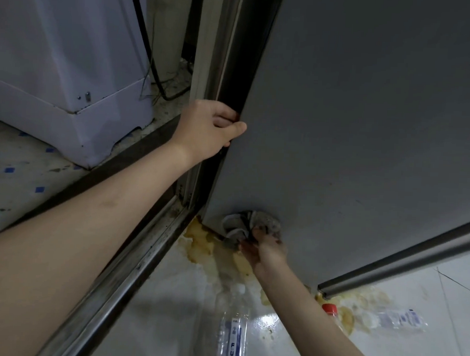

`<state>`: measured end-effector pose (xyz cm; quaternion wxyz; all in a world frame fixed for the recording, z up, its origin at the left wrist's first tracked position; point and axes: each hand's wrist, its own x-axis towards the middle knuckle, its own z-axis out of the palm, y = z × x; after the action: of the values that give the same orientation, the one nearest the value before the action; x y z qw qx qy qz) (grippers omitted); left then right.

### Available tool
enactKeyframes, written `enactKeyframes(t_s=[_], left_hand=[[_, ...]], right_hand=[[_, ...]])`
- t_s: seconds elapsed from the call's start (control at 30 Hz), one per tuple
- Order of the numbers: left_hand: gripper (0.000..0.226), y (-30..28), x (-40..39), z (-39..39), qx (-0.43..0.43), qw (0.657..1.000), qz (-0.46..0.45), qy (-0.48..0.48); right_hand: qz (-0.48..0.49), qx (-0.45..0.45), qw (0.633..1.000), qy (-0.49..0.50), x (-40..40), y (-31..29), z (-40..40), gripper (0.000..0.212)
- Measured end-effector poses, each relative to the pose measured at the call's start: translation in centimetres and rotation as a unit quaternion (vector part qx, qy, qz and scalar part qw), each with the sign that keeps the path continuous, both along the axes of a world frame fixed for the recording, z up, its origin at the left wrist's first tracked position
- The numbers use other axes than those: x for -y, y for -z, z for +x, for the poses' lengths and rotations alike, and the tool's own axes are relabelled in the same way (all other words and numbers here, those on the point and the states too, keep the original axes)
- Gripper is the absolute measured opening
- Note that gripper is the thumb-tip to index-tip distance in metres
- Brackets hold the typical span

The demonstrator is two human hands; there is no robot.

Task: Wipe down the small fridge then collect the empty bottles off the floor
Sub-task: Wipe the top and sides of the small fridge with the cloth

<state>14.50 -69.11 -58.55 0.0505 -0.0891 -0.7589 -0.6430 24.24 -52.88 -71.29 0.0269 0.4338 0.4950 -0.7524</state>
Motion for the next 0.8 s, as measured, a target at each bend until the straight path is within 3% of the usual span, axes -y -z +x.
enactKeyframes(t_s=[0.1,0.23,0.43,0.6,0.8], left_hand=[[0.029,0.3,0.0,0.1,-0.007,1.000,-0.014,-0.004],[0.026,0.3,0.0,0.3,-0.013,1.000,-0.016,-0.010],[0.029,0.3,-0.3,0.6,-0.019,0.999,-0.016,-0.022],[0.030,0.4,-0.5,0.8,-0.021,0.999,-0.014,-0.027],[0.032,0.2,-0.4,1.0,-0.022,0.999,-0.018,-0.027]], right_hand=[[0.083,-0.053,0.993,0.061,-1.0,-0.1,0.5,0.012],[0.219,-0.035,0.973,0.067,-1.1,1.7,1.2,0.027],[0.274,-0.007,0.960,0.054,-0.4,2.1,1.8,0.039],[0.354,-0.022,0.934,0.041,-0.7,-0.2,2.6,0.023],[0.361,-0.047,0.930,0.049,-1.4,-1.9,2.9,0.027]])
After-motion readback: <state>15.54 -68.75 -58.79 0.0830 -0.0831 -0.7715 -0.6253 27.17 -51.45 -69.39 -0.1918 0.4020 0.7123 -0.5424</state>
